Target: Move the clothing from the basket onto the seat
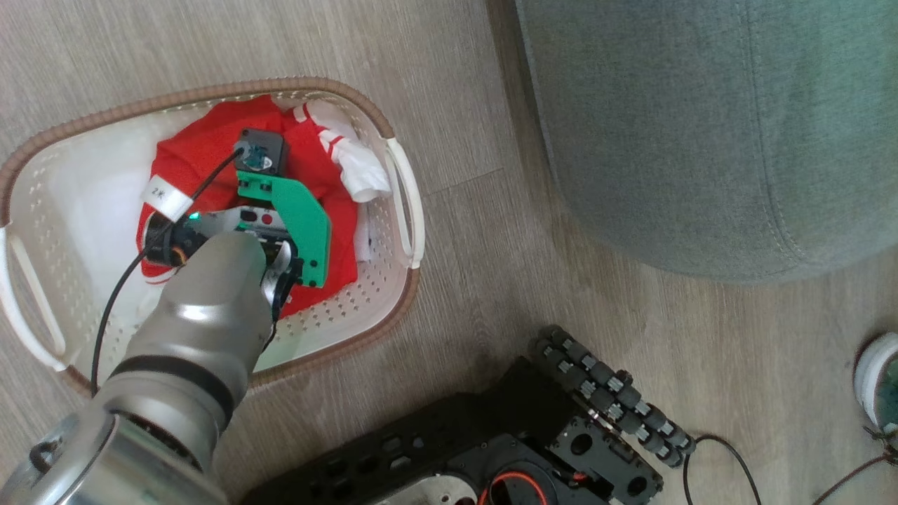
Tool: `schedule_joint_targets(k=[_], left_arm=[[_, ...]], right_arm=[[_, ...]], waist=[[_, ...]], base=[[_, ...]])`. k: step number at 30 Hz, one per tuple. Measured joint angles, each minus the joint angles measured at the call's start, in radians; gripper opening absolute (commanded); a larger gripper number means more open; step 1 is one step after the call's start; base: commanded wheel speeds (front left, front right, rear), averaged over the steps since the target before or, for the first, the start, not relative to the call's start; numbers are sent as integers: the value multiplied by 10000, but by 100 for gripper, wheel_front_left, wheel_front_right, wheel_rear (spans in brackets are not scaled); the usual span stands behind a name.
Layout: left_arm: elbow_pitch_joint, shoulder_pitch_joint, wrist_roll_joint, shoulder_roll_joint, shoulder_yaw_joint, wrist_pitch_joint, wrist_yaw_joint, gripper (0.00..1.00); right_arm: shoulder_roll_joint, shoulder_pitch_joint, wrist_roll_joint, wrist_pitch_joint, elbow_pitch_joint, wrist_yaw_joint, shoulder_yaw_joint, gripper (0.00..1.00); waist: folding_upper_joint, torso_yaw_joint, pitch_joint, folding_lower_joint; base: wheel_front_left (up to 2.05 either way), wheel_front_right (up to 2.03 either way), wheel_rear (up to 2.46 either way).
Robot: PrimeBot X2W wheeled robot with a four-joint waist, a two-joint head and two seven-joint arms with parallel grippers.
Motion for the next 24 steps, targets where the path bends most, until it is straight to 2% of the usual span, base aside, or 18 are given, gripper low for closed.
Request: schedule_joint_targets(k=[2,4,5,6,7,8,14,24], left_arm=[[6,0,-8,15,12,213,240,100],[6,2,-125,13,21,391,251,100],[8,3,-178,13,36,412,251,91],[13,3,-205,15,35,412,249,58],[19,3,-203,13,31,401,236,15],[19,3,-205,13,33,341,230,0],[29,19,-251,2,23,-2,-42,0],[-52,659,-550,-54,-23,-1356,-648,0]], right_arm=[[0,-1,0,0,35,0,2,100],[0,0,0,0,58,0,0,100],[0,0,0,0,58,0,0,100],[0,0,0,0,58,0,2,100],[0,0,0,0,58,0,2,100],[-2,0,0,0,58,0,2,100],[-6,2,0,0,88,0,0,100],[-54,139,-42,0,119,0,-65,100]], waist=[[0,6,-54,0],[0,35,-118,0],[0,52,-148,0],[0,69,-178,0],[0,84,-207,0],[0,101,-237,0],[0,189,-502,0],[0,499,-1590,0]], base=[[0,0,0],[0,0,0],[0,0,0],[0,0,0],[0,0,0],[0,0,0],[0,0,0],[0,0,0]])
